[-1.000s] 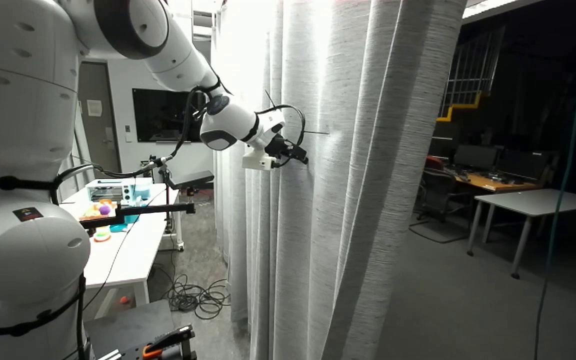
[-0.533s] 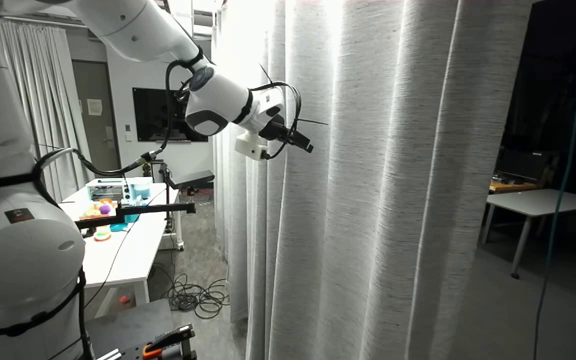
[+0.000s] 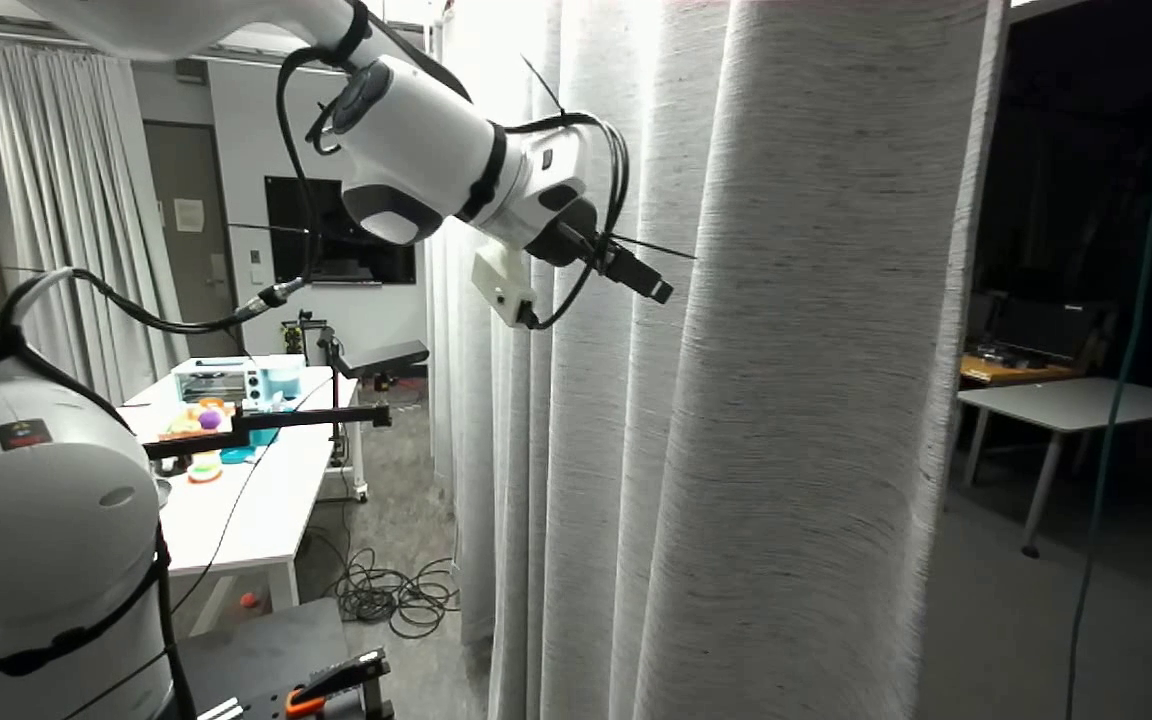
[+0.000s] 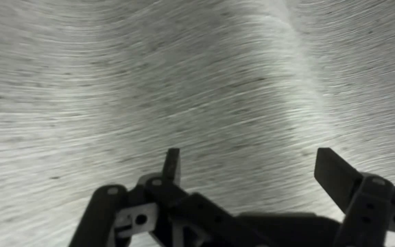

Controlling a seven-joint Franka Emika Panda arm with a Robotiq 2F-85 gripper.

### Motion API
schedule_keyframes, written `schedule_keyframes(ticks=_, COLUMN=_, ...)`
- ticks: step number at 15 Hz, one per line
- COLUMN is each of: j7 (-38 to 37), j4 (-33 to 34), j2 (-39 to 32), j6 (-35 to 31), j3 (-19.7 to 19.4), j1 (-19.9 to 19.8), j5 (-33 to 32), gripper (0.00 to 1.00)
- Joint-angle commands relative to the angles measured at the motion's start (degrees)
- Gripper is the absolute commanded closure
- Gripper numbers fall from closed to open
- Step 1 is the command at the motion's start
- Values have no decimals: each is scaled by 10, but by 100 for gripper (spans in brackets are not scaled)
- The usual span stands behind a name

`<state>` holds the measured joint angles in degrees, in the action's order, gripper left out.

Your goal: Pull the curtain to the right

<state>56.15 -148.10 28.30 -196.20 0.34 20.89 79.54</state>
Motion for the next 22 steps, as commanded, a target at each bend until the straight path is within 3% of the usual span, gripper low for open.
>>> schedule_keyframes(ticks=1, j7=26, j4=-4, j2=17, j6=96, j3=-53, j1=-62, j5=23, gripper=0)
schedule_keyframes(ticks=5, j7=-40, j4=-3, j2=-11, j6=164, j3=-59, j1=-137, j5=-51, gripper=0)
schedule_keyframes(ticks=6, j7=-3, j4=-5, j2=0, j6=139, j3=-68, j1=-106, j5=-18, gripper=0)
schedule_keyframes(ticks=9, j7=-19, j4=-5, j2=-10, j6=153, j3=-66, j1=-126, j5=-37, gripper=0)
schedule_keyframes(ticks=22, j7=-22, j4=-5, j2=-12, j6=153, j3=-62, j1=-126, j5=-37, gripper=0)
